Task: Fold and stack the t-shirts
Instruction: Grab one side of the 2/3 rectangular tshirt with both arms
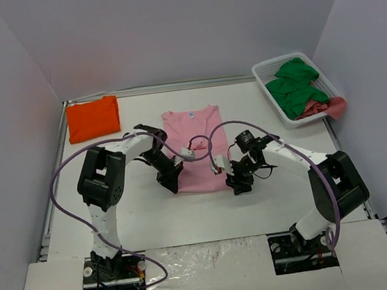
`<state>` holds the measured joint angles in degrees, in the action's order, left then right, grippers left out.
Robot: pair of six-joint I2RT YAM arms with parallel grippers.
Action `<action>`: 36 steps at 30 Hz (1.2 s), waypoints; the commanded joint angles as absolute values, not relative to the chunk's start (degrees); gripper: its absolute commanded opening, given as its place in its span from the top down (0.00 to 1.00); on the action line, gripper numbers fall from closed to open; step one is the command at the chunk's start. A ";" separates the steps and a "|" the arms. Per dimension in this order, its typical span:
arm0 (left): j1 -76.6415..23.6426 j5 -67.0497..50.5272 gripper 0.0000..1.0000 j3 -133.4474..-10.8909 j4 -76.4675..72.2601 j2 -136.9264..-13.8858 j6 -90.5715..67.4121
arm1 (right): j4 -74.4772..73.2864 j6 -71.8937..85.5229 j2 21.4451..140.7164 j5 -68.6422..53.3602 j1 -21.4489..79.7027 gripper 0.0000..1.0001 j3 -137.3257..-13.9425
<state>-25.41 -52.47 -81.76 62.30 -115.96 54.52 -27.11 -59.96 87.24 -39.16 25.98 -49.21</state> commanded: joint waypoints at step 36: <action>-24.79 -54.14 0.98 -82.09 68.03 -110.40 57.66 | -26.36 -54.67 90.01 -31.20 26.46 1.00 -52.11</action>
